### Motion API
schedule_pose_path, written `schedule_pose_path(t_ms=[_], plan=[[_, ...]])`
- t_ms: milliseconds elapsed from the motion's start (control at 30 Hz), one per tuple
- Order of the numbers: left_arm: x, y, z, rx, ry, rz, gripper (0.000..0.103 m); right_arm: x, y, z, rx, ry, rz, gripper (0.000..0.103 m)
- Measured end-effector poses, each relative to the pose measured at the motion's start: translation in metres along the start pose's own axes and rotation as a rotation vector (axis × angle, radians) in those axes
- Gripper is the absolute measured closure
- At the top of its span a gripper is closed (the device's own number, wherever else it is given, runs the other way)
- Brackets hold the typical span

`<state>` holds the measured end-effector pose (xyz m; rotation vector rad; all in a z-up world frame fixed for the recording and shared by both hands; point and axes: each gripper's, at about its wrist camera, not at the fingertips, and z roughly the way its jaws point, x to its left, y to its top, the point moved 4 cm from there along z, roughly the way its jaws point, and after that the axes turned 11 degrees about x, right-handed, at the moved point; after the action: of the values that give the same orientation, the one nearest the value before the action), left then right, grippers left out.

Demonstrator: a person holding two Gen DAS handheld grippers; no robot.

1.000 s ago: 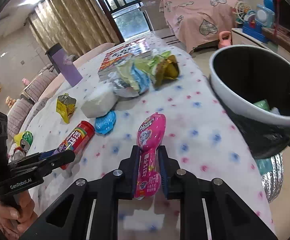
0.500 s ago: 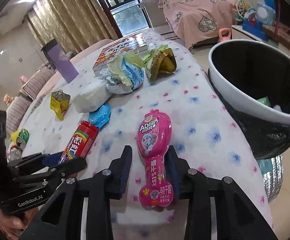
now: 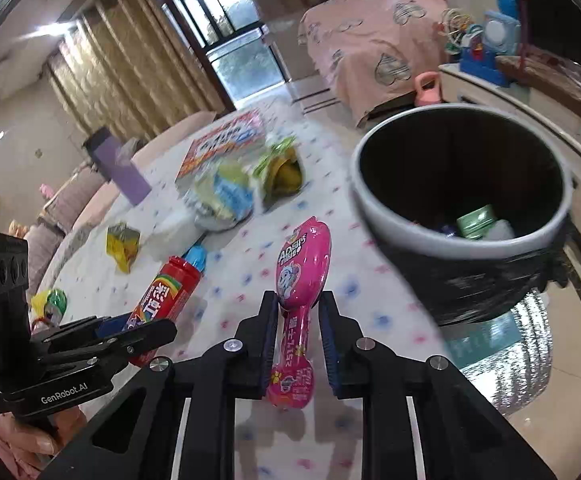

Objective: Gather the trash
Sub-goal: 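Carry the hairbrush and Skittles tube over the bin and release both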

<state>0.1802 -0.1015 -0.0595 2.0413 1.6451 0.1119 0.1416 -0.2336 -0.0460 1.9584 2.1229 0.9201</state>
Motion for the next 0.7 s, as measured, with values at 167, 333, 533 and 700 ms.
schedule_pose_path(t_ms=[167, 333, 533, 700], plan=[[-0.023, 0.016, 0.001, -0.007, -0.024, 0.037, 0.07, -0.023, 0.007, -0.024, -0.047, -0.018, 0.039, 0.086], [-0.043, 0.03, 0.003, -0.017, -0.04, 0.066, 0.07, -0.041, 0.013, -0.041, -0.084, -0.027, 0.065, 0.087], [-0.068, 0.051, 0.006, -0.032, -0.047, 0.112, 0.07, -0.057, 0.026, -0.052, -0.118, -0.037, 0.08, 0.088], [-0.087, 0.074, 0.016, -0.027, -0.054, 0.141, 0.07, -0.075, 0.041, -0.056, -0.135, -0.059, 0.095, 0.088]])
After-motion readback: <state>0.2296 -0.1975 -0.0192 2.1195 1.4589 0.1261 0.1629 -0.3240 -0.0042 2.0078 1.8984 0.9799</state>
